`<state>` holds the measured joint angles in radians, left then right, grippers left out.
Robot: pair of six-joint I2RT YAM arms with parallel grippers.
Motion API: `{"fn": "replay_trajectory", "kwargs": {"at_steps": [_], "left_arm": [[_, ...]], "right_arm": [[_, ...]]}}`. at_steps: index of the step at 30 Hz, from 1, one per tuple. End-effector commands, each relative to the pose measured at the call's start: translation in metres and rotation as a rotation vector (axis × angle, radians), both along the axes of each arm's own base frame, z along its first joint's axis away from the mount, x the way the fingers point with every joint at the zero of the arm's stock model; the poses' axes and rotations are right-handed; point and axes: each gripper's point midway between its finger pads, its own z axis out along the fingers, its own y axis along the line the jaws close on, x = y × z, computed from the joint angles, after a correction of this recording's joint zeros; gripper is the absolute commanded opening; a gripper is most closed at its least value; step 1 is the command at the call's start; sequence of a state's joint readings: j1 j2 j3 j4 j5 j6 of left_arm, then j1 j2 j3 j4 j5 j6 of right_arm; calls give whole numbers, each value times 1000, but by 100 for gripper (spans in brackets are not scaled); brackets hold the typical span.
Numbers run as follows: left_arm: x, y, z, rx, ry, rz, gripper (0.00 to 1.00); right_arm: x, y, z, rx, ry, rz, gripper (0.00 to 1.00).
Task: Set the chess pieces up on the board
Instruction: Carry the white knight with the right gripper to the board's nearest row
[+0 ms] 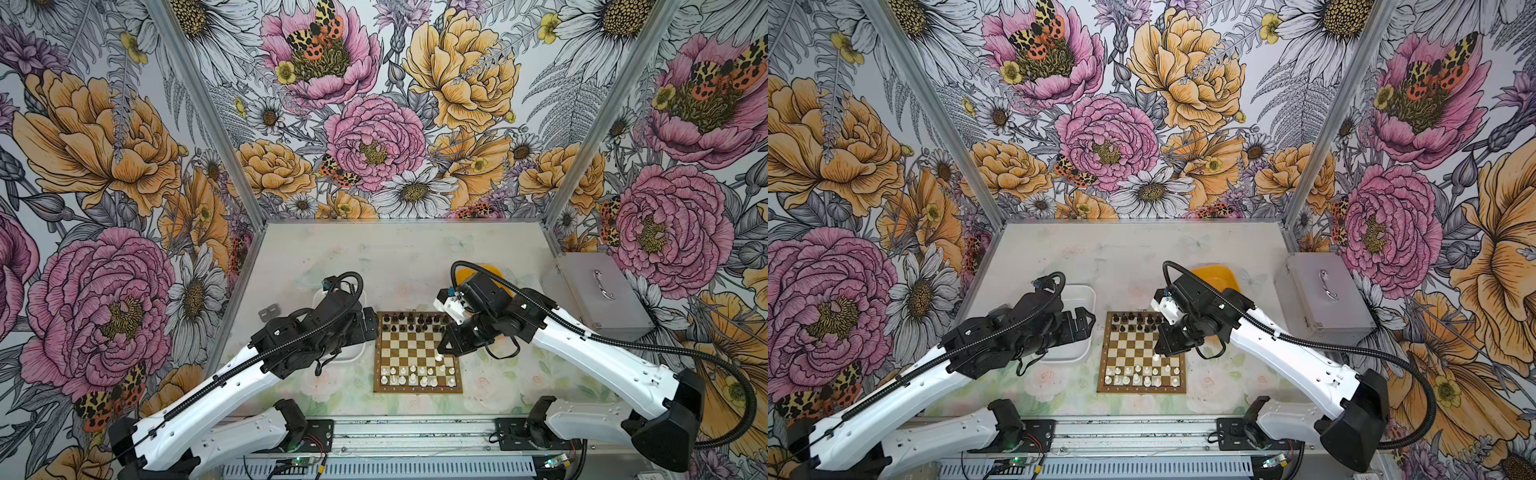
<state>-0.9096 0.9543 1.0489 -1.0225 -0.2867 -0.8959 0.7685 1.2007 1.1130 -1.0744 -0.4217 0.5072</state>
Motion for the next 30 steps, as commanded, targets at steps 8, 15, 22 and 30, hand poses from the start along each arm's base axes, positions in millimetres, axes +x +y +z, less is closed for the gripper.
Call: {"fn": "replay_trajectory", "kwargs": {"at_steps": [8,15,22,30], "left_arm": [[6,-24,15,59,-81,-8,99],[-9,-47,4,99,-75,-79,99],[-23,-50,-6,109,-81,-93,99],[-27,-37,2,58,-119,-54,99]], "right_arm": [[-20,-34,-35,-227,-80,-14,0],[-29,-35,-50,-296,-116,1,0],[-22,-30,-62,-273,-162,-29,0],[-16,-14,-73,-258,-202,-19,0]]}}
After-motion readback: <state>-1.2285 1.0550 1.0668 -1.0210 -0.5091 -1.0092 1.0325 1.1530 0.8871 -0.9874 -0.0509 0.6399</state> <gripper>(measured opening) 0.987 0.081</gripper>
